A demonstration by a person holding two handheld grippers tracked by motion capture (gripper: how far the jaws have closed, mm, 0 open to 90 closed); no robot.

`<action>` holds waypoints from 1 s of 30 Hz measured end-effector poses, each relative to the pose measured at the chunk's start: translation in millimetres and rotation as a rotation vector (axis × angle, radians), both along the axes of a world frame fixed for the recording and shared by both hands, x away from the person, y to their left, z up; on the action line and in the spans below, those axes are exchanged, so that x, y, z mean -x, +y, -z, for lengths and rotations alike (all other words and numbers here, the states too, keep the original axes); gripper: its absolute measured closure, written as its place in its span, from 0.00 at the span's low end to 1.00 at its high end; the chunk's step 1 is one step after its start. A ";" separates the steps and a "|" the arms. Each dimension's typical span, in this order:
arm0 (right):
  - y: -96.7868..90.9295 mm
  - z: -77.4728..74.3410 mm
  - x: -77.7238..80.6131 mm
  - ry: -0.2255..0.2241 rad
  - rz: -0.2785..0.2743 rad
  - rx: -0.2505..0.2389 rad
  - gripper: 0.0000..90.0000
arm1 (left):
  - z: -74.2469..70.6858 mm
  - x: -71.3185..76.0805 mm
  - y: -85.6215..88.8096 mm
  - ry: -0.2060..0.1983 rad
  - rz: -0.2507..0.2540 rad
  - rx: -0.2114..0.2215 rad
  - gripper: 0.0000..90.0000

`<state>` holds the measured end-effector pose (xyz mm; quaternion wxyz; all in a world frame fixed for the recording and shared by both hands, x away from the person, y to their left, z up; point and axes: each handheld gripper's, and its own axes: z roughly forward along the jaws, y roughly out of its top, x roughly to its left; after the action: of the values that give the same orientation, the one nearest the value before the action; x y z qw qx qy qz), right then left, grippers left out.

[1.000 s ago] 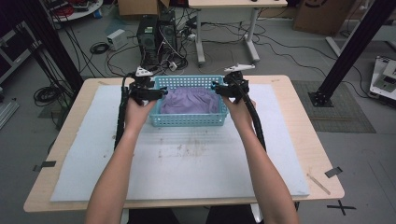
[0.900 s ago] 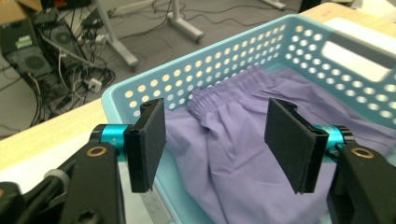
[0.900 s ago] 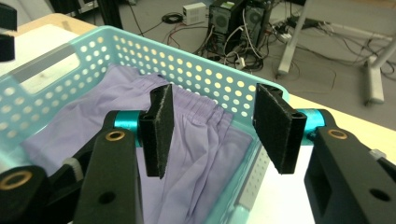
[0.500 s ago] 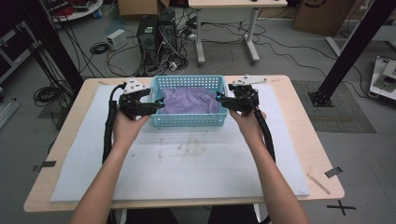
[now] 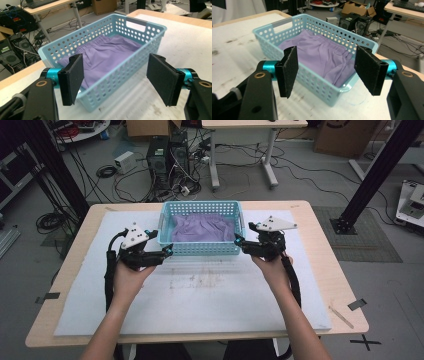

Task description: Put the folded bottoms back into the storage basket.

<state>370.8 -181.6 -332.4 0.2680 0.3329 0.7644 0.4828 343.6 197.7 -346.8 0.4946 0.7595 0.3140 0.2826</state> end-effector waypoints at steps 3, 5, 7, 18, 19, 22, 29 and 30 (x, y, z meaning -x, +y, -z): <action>-3.8 4.5 9.2 0.008 -0.004 -0.011 0.38 | 6.9 9.9 0.5 -0.003 0.008 0.016 0.32; -6.4 8.3 15.4 0.012 -0.006 -0.017 0.38 | 11.1 16.2 0.9 0.002 0.016 0.043 0.32; -8.1 12.2 20.6 0.012 -0.006 -0.020 0.36 | 14.8 22.0 0.3 0.007 0.025 0.049 0.32; -21.3 45.4 49.9 0.040 -0.021 -0.040 0.32 | 34.8 51.6 -0.6 -0.006 0.066 0.061 0.29; -22.3 48.7 52.6 0.043 -0.020 -0.041 0.32 | 37.3 53.1 -1.5 -0.003 0.070 0.056 0.29; -25.0 56.6 59.1 0.040 -0.017 -0.043 0.32 | 43.4 56.2 -1.9 0.001 0.073 0.051 0.29; -30.7 71.0 69.2 0.046 -0.009 -0.028 0.30 | 55.2 57.7 5.7 0.019 0.061 0.074 0.29; -31.8 72.8 69.9 0.047 -0.011 -0.030 0.29 | 56.7 58.2 7.1 0.021 0.061 0.080 0.29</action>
<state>301.0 -213.3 -405.2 0.2423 0.3440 0.7649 0.4877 285.3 204.9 -403.5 0.5296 0.7514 0.3067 0.2467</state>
